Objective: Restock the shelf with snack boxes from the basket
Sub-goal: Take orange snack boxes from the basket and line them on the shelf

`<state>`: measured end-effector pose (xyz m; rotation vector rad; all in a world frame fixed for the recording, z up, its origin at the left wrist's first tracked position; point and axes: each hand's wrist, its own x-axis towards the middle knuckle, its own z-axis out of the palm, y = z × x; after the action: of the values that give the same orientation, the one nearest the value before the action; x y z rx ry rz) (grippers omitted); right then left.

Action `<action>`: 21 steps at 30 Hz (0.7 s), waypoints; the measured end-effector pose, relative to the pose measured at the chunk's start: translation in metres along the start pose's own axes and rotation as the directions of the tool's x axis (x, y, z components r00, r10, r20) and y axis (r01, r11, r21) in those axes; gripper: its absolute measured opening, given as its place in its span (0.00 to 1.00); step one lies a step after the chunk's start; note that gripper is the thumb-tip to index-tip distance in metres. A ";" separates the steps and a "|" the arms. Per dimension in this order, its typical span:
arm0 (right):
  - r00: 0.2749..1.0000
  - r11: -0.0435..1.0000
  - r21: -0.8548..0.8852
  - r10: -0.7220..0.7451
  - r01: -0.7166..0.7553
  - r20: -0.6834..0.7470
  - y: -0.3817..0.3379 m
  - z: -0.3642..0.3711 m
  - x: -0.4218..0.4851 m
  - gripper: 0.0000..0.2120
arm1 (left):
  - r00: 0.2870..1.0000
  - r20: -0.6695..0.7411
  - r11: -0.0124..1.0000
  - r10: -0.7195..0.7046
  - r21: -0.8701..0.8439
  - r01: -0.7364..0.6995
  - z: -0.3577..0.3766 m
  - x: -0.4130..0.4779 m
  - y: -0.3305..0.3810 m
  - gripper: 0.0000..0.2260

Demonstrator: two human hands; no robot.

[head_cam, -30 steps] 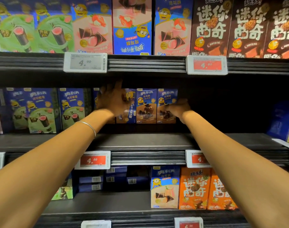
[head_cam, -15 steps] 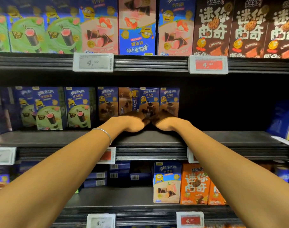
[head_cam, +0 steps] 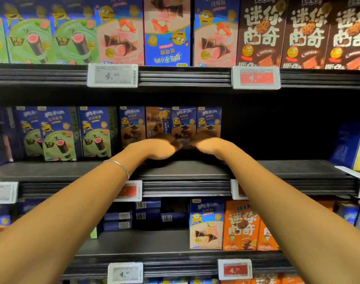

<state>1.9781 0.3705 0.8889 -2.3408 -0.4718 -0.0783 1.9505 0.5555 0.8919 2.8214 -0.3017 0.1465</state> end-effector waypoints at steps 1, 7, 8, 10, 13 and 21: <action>0.998 0.989 0.141 0.046 -0.041 -0.031 -0.006 -0.003 -0.004 0.14 | 0.999 -0.038 0.996 -0.037 -0.078 0.034 -0.005 -0.008 -0.001 0.18; 0.992 0.725 0.688 0.089 -0.007 -0.084 -0.038 -0.005 -0.059 0.21 | 0.950 -0.252 0.450 -0.184 -0.881 -0.146 -0.025 -0.087 -0.005 0.16; 0.994 0.715 0.698 0.045 0.041 -0.104 -0.043 -0.001 -0.079 0.22 | 0.941 -0.297 0.341 -0.164 -0.912 -0.228 -0.023 -0.109 -0.006 0.18; 0.990 0.691 0.710 -0.059 0.134 -0.130 -0.046 0.012 -0.121 0.23 | 0.925 -0.365 0.188 -0.104 -0.921 -0.343 -0.010 -0.155 -0.013 0.22; 0.982 0.649 0.737 -0.126 0.189 -0.141 -0.040 0.047 -0.184 0.22 | 0.926 -0.372 0.062 -0.065 -0.928 -0.368 0.037 -0.218 -0.032 0.26; 0.887 0.582 0.669 0.326 -0.462 0.328 0.052 0.229 -0.304 0.15 | 0.943 0.266 -0.275 -0.203 -0.939 0.205 0.256 -0.354 -0.105 0.29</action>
<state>1.6951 0.3972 0.6296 -1.5795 -0.0070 0.4609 1.6470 0.6436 0.5727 1.0311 0.1327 -0.1622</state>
